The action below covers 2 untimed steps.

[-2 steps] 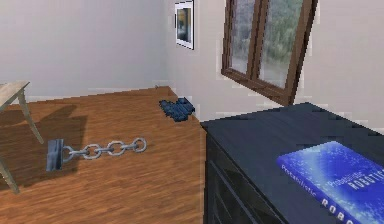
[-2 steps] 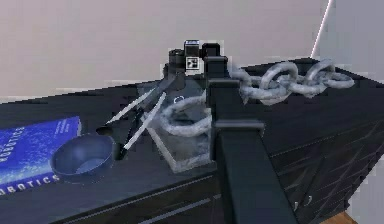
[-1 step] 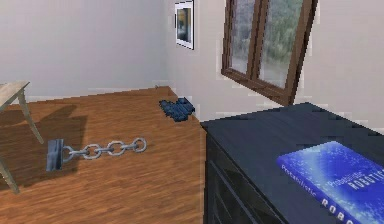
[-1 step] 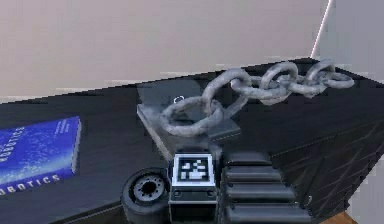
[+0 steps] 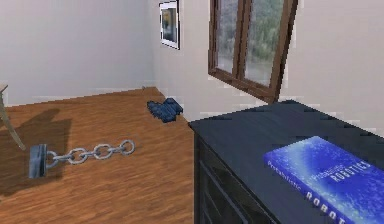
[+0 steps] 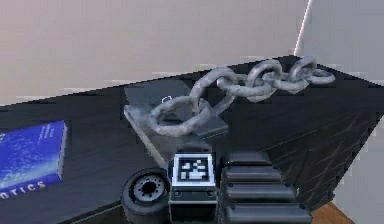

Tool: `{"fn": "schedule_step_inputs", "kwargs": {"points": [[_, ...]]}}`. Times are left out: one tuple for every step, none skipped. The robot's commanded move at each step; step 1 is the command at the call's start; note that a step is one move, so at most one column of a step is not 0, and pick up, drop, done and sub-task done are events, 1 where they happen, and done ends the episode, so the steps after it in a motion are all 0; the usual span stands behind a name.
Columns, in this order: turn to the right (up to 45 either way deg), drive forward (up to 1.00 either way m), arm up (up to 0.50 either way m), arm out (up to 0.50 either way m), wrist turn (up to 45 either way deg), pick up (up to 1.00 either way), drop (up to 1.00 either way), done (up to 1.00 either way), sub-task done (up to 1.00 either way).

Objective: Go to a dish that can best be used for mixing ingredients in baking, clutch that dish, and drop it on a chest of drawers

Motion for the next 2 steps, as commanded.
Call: {"fn": "schedule_step_inputs", "kwargs": {"points": [[0.0,0.2,0.0,0.0,0.0,0.0,0.0,0.0,0.0],[-18.0,0.0,0.0,0.0,0.0,0.0,0.0,0.0,0.0]]}}
